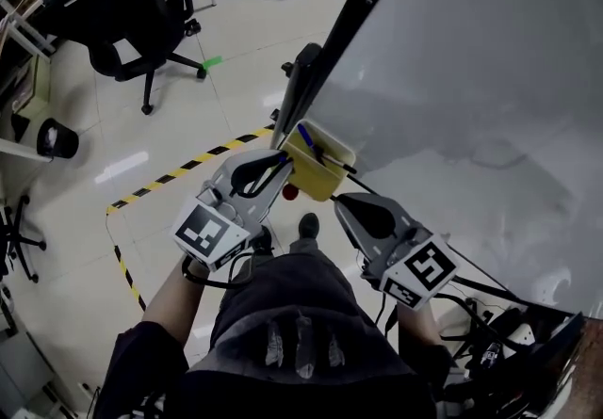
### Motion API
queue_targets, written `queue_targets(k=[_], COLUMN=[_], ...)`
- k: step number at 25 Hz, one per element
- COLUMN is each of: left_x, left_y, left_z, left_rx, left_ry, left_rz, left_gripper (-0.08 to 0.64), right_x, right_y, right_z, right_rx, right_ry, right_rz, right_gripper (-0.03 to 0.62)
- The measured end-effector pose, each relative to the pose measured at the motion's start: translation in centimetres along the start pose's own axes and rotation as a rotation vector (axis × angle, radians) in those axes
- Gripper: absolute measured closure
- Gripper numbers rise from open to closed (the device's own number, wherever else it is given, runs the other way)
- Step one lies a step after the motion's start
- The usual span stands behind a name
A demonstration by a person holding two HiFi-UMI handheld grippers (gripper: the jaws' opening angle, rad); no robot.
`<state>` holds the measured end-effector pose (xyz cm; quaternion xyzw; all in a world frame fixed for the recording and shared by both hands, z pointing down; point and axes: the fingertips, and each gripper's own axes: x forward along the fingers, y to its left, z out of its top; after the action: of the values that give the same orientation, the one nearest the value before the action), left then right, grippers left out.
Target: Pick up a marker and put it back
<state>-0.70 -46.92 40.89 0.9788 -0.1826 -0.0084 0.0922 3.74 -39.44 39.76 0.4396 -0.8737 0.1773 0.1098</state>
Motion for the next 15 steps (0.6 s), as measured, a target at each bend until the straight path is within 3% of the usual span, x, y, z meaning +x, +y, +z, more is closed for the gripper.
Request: queue_targets(k=[9, 11, 15], left_x=[0.3, 0.3, 0.2], left_y=[0.8, 0.7, 1.0], left_z=[-2.0, -2.2, -2.1], left_rx=[0.002, -0.003, 0.002], left_ry=[0.043, 0.048, 0.045], left_rz=[0.012, 0.003, 0.009], left_gripper=[0.518, 0.481, 0.474], right_x=[1.0, 1.1, 1.3], right_y=[-0.2, -0.2, -0.1], right_z=[-0.4, -0.5, -0.4], right_rx=[0.013, 0.014, 0.012], right_ry=[0.017, 0.017, 0.016], right_rz=[0.004, 0.005, 0.007], right_gripper=[0.591, 0.591, 0.591])
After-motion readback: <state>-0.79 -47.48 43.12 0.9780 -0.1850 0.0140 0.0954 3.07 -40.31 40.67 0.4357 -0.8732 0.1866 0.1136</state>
